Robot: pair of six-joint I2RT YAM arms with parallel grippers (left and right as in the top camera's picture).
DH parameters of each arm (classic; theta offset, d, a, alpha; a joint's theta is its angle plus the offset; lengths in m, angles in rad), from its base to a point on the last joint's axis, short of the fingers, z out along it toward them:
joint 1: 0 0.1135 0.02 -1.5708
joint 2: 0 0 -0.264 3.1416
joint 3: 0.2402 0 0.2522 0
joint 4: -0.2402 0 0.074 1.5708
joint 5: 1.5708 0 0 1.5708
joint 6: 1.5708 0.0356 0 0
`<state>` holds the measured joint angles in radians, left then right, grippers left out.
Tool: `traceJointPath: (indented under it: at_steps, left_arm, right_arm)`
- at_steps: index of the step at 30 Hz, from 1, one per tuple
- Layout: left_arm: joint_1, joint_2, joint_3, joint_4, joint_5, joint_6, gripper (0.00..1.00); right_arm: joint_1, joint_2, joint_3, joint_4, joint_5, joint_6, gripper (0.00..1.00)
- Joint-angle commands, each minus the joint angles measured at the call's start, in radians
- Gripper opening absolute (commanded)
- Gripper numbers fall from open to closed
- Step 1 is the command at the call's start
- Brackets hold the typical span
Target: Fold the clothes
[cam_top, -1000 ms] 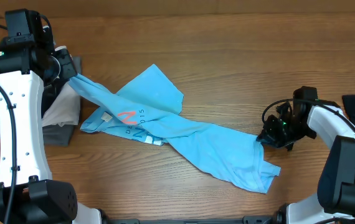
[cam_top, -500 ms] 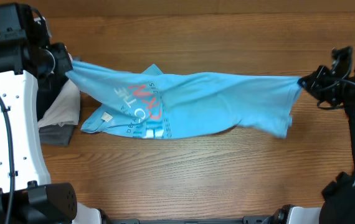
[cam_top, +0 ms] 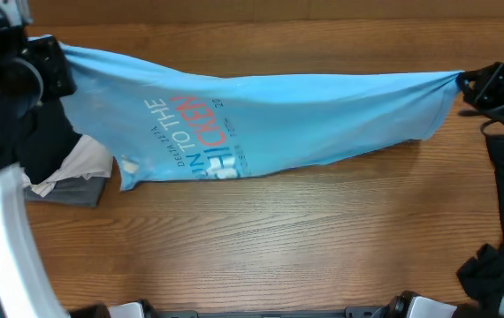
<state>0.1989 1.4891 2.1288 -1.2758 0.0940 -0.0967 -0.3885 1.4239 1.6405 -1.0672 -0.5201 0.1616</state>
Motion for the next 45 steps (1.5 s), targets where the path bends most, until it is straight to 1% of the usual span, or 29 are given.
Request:
traceJointPath:
  at_steps: [1,5,7,10,12,13,16,18,22,27,30,36,39,45]
  left_arm:
    - [0.008,-0.048,0.022,0.000,0.014,0.027,0.04]
    - [0.008,-0.056,0.022,-0.045,0.016,0.026,0.04]
    - [0.008,-0.050,0.017,-0.106,0.015,0.026,0.04]
    - [0.008,-0.037,0.004,-0.174,0.015,0.026,0.04]
    - [0.008,-0.027,-0.010,-0.209,0.013,0.026,0.04]
    - [0.008,-0.021,-0.016,-0.223,0.010,0.025,0.04]
    - [0.008,0.004,-0.019,-0.256,0.010,0.026,0.04]
    - [0.008,0.016,-0.019,-0.266,0.010,0.026,0.04]
    - [0.008,0.022,-0.019,-0.268,0.010,0.026,0.04]
    - [0.008,0.022,-0.019,-0.267,0.011,0.026,0.04]
    - [0.008,0.022,-0.019,-0.267,0.011,0.026,0.04]
    - [0.008,0.022,-0.019,-0.267,0.011,0.025,0.04]
    - [0.008,0.022,-0.019,-0.264,0.011,0.022,0.04]
    - [0.008,0.022,-0.019,-0.269,0.011,0.022,0.04]
  right_arm:
    - [-0.007,-0.045,0.032,-0.003,0.003,0.022,0.04]
    - [-0.007,-0.045,0.029,-0.113,0.028,0.025,0.04]
    - [-0.005,-0.035,0.026,-0.230,0.135,0.025,0.06]
    - [-0.005,-0.023,0.008,-0.326,0.281,0.026,0.10]
    - [-0.005,-0.016,-0.009,-0.358,0.352,0.042,0.12]
    - [-0.005,-0.014,-0.017,-0.364,0.375,0.058,0.15]
    - [-0.005,-0.006,-0.043,-0.356,0.378,0.060,0.47]
    - [-0.005,-0.002,-0.070,-0.346,0.378,0.071,0.51]
    - [-0.004,0.009,-0.171,-0.275,0.318,0.082,0.56]
    - [0.014,0.010,-0.414,-0.054,0.088,-0.012,0.56]
    - [0.050,0.013,-0.562,0.067,-0.005,-0.036,0.56]
    - [0.159,0.015,-0.755,0.195,-0.069,-0.040,0.56]
    - [0.231,0.015,-0.806,0.246,-0.070,-0.039,0.58]
    - [0.368,0.015,-0.877,0.382,-0.053,-0.024,0.59]
